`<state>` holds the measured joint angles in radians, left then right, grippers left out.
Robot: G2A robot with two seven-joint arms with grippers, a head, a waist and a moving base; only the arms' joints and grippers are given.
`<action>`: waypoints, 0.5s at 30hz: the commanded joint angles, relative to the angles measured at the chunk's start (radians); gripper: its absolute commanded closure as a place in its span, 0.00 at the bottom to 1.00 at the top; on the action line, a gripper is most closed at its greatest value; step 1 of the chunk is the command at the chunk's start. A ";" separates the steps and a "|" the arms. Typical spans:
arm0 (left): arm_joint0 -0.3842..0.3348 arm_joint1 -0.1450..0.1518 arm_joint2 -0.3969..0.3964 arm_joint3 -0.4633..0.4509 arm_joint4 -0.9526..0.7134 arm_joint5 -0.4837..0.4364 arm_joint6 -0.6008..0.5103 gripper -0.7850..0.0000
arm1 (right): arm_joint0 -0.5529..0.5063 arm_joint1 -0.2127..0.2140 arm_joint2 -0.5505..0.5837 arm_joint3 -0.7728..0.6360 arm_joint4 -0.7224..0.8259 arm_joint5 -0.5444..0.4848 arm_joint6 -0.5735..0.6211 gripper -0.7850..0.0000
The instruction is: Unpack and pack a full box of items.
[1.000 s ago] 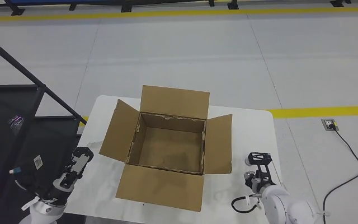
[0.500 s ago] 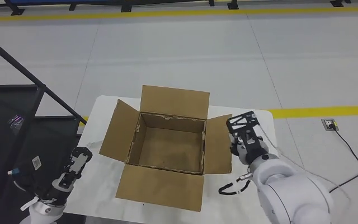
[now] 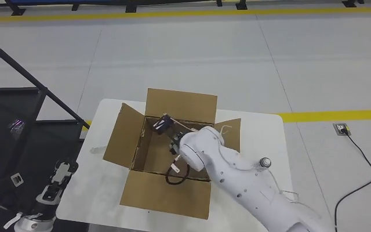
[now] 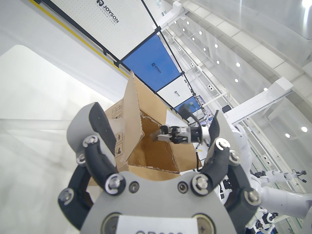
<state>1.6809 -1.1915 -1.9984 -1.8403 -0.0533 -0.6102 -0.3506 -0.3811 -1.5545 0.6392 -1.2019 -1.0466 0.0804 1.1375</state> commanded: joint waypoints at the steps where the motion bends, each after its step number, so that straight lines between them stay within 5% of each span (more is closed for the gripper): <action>1: 0.000 0.000 0.000 0.000 0.000 0.000 0.000 0.00 | 0.014 -0.028 -0.044 0.125 0.016 0.002 -0.056 1.00; 10: 0.000 0.000 0.000 0.000 0.000 0.000 0.000 0.00 | 0.064 -0.134 -0.119 0.453 0.098 -0.033 -0.224 0.96; 11: 0.000 0.000 0.000 0.000 0.000 0.000 0.000 0.00 | 0.069 -0.143 -0.119 0.475 0.111 -0.040 -0.234 0.70; 12: 0.000 0.000 0.000 0.000 0.000 0.000 0.000 0.00 | 0.077 -0.154 -0.121 0.502 0.121 -0.052 -0.241 0.56; 14: 0.000 0.000 0.000 0.000 0.000 0.000 0.000 0.00 | 0.086 -0.166 -0.125 0.530 0.124 -0.060 -0.248 0.47; 15: 0.000 0.000 0.000 0.000 0.000 0.000 0.000 0.00 | 0.091 -0.173 -0.127 0.544 0.126 -0.063 -0.252 0.26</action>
<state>1.6811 -1.1915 -1.9985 -1.8403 -0.0532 -0.6099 -0.3505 -0.2949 -1.7215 0.5139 -0.6724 -0.9212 0.0196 0.8885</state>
